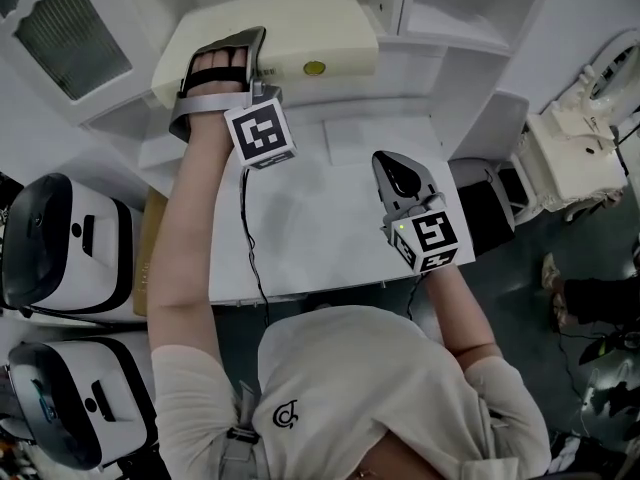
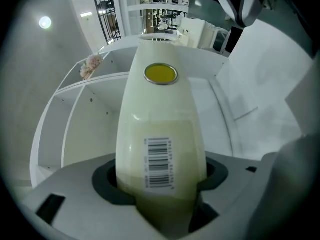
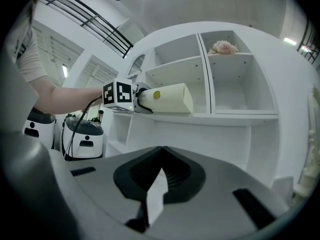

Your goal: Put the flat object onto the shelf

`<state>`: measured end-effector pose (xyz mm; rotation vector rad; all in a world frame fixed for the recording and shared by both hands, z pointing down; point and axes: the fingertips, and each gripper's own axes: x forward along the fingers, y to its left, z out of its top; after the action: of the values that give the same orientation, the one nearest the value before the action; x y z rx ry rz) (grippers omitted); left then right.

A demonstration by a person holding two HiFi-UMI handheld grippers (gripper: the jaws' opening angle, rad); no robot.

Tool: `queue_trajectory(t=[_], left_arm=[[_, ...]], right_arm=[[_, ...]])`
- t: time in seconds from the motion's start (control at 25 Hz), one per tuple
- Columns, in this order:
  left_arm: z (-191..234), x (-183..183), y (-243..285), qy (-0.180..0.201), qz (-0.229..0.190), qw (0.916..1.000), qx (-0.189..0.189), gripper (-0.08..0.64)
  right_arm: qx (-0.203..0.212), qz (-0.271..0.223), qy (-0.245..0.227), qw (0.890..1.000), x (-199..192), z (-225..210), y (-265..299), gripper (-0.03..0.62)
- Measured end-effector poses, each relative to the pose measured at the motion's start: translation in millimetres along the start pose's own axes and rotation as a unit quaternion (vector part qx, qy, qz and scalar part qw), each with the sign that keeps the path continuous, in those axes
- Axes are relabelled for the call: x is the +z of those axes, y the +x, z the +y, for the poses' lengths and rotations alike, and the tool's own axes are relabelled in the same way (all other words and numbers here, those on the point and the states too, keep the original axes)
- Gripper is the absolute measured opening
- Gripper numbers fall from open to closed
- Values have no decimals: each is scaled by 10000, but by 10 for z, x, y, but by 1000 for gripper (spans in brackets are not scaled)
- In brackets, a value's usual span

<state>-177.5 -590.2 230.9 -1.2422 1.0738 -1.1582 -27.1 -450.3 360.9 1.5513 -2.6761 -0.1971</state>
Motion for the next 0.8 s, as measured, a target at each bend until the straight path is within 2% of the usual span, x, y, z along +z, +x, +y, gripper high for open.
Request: queue_trajectory(t=[0.16,0.24,0.36,0.8], left_arm=[[-10,-29,142,-20,-8,10000,-75,324],[-38,-31,227,-155,-10,9996,-234,330],[-127,-47,392,-252,56,9982,-548,402],[-165,-98,849,-78,540,9969,-565,454]], right_arm=[[-8,79,16,10000,-66,-22,95,8],[-20,110,35,9999,-94,-43,145,9],[-32,121,35,9999,-113,-68,214,9],[-104,248,166,9995,-251,-263,482,9]])
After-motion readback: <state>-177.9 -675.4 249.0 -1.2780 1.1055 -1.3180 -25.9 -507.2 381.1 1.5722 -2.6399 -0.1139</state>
